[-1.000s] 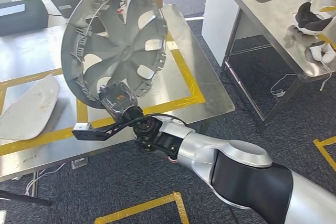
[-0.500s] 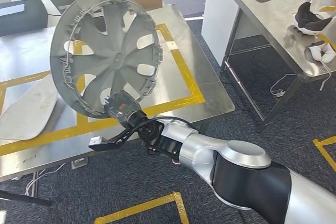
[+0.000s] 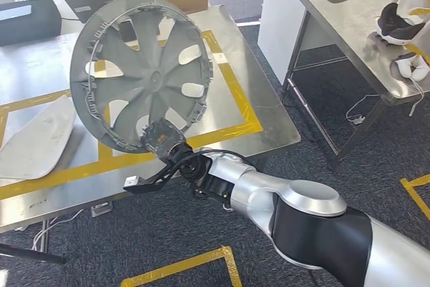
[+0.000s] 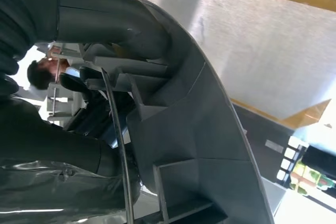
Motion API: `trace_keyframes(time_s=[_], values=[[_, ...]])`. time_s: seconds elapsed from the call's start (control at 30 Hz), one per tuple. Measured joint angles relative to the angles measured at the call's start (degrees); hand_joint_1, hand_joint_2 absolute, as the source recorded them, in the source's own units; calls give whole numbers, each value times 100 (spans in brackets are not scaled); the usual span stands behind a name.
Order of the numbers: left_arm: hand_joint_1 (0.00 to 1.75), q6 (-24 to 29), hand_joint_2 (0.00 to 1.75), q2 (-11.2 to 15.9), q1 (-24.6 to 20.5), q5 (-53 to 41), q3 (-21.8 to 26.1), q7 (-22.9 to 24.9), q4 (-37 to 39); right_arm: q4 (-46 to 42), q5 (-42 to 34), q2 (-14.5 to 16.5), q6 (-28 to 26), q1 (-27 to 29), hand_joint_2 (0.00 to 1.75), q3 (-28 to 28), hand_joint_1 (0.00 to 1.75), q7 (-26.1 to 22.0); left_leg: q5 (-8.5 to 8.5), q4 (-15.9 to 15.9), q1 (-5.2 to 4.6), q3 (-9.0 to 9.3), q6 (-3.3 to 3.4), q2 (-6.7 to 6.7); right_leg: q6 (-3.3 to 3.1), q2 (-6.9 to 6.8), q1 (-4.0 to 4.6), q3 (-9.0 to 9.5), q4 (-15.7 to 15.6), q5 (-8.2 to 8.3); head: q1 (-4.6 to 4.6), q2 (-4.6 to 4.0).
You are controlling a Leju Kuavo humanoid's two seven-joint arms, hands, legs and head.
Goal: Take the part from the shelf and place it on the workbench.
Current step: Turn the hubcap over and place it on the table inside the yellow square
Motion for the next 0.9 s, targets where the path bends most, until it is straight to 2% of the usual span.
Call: trace_keyframes(time_s=[0.2, 0.4, 0.9], values=[[0, 1, 175, -2, -1, -18, -1, 8, 0, 109, 239, -26, 171, 7, 175, -25, 175, 213, 0, 0, 0, 0, 0, 0, 0, 0, 0, -1, -2, 0, 1, 0], [0, -1, 175, -2, -1, -32, -1, -25, 0, 181, 506, -77, 58, 9, 175, -249, 175, 441, 0, 1, 0, 0, 0, 1, 0, 1, 0, 0, -3, 0, 1, 0], [0, -44, 175, -5, 0, -35, -1, -54, 0, 202, 607, -172, 16, 12, 175, -1014, 175, 354, -2, 1, -1, 0, 3, 2, 0, 2, 0, 0, -5, 0, 1, 0]])
